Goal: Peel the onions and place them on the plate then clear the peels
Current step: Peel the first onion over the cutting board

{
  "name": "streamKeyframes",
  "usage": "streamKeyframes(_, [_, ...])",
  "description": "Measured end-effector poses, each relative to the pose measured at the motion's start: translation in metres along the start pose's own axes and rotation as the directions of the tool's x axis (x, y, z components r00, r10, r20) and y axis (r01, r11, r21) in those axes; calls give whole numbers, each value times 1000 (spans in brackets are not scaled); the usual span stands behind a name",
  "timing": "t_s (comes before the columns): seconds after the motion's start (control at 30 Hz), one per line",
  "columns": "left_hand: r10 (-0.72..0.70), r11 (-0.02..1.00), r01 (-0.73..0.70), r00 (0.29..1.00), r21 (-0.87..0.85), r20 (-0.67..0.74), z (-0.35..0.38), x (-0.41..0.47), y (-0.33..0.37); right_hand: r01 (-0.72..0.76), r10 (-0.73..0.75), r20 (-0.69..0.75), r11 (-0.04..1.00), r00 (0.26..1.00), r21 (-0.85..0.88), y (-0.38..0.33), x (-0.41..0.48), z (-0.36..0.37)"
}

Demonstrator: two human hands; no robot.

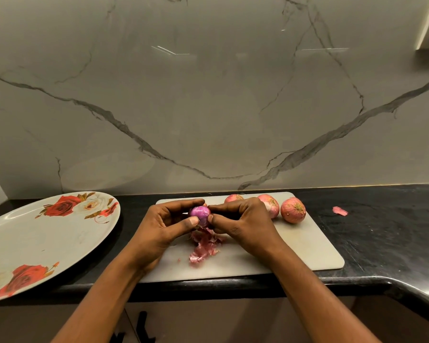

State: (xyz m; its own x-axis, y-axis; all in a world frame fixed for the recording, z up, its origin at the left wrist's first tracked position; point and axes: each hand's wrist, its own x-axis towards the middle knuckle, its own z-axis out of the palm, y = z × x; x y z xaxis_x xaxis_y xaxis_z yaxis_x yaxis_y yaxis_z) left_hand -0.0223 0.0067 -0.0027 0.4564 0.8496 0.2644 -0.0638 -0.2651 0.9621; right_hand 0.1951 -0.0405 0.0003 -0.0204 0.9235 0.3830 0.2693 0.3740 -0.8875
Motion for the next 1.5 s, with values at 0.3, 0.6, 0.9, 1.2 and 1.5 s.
streamKeyframes(0.3, [-18, 998, 17, 1000, -59, -8, 0, 0, 1, 0, -1, -47, 1000, 999, -31, 6, 4, 2])
streamKeyframes(0.6, [1, 999, -3, 998, -32, -64, 2, 1, -1, 56, -57, -73, 998, 996, -21, 1, -2, 2])
streamKeyframes(0.9, [-8, 1000, 7, 997, -25, -74, 1, 1, -2, 37, -37, -100, 999, 994, -3, 9, 4, 2])
streamKeyframes(1.2, [-10, 1000, 9, 999, -8, -53, 1, 1, -2, -62, 68, -159, 997, 985, 41, 11, 6, 3])
streamKeyframes(1.5, [-9, 1000, 9, 1000, 16, -1, -1, -1, -2, -85, 89, -30, 990, 996, 111, 0, 3, 1])
